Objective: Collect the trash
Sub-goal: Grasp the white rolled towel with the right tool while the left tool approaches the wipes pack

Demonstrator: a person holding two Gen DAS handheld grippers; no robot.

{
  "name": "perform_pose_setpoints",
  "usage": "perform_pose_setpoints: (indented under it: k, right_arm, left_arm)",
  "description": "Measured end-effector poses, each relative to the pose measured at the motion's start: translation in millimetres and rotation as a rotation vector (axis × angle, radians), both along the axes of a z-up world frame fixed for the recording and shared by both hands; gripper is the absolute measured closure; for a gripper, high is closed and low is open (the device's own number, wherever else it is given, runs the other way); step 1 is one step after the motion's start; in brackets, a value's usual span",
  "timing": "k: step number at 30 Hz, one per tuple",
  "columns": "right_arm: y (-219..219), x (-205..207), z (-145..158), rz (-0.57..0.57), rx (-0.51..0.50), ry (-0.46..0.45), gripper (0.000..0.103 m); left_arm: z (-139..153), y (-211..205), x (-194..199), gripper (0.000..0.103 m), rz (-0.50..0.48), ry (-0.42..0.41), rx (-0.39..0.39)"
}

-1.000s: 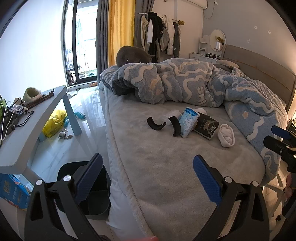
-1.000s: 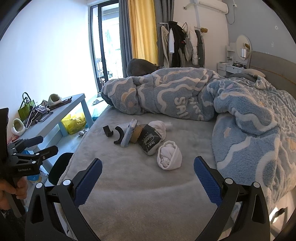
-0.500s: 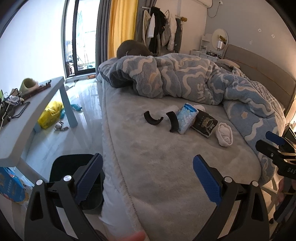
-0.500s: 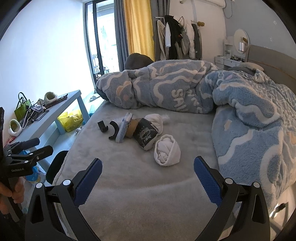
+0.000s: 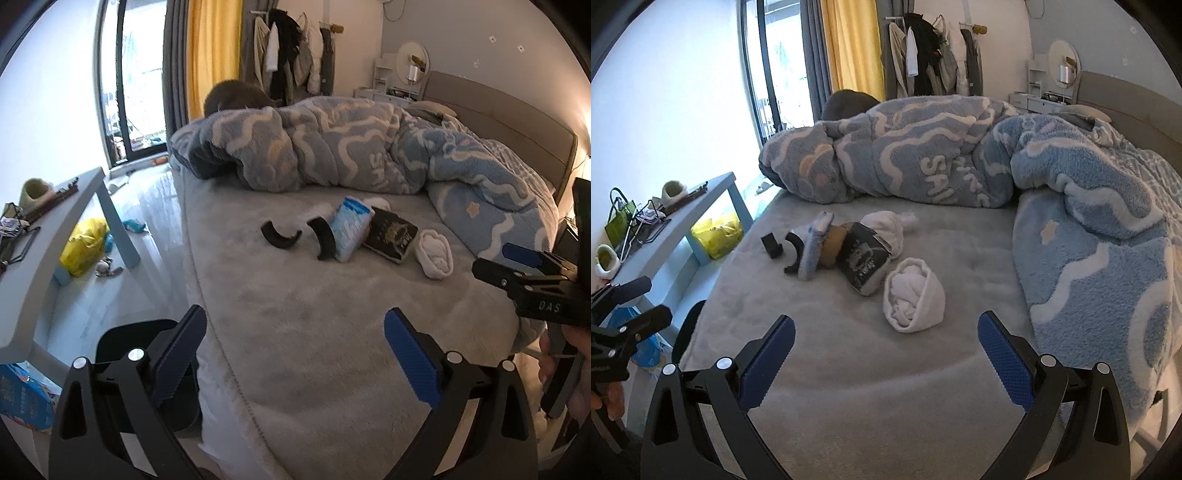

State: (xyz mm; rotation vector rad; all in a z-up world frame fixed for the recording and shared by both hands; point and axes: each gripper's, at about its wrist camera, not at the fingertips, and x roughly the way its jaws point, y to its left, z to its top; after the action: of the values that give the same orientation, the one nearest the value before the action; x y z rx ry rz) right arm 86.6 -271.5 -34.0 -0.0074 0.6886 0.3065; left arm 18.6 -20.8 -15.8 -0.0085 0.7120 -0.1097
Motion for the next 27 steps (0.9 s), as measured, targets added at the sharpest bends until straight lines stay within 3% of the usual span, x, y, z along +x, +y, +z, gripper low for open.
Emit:
perform_pose_setpoints:
  k: [5,12,16,19,27]
  right_arm:
    - [-3.2,13.6,-6.0,-0.008,-0.006,0.032,0.003]
    - [0.1,39.7,-18.3,0.015,-0.033,0.079,0.003]
    - [-2.3,55.3,-27.0,0.020,-0.044,0.117,0.015]
    - [-0.8,63.7,-31.3,0.030,-0.051,0.135,0.019]
    - [5.4,82.9,-43.8,0.028,-0.069,0.178,0.028]
  left_arm:
    - [-0.4,-1.7,9.5,0.005,-0.010,0.010,-0.018]
    - [-0.5,-14.1,31.4,0.016,-0.019,0.025,-0.007]
    - [-0.2,-23.6,42.9,0.018,-0.050,0.029,0.008]
    - [-3.3,-30.3,53.9,0.022,-0.075,0.038,0.023]
    - [-0.4,-42.9,85.8,0.028,-0.129,0.035,-0.024]
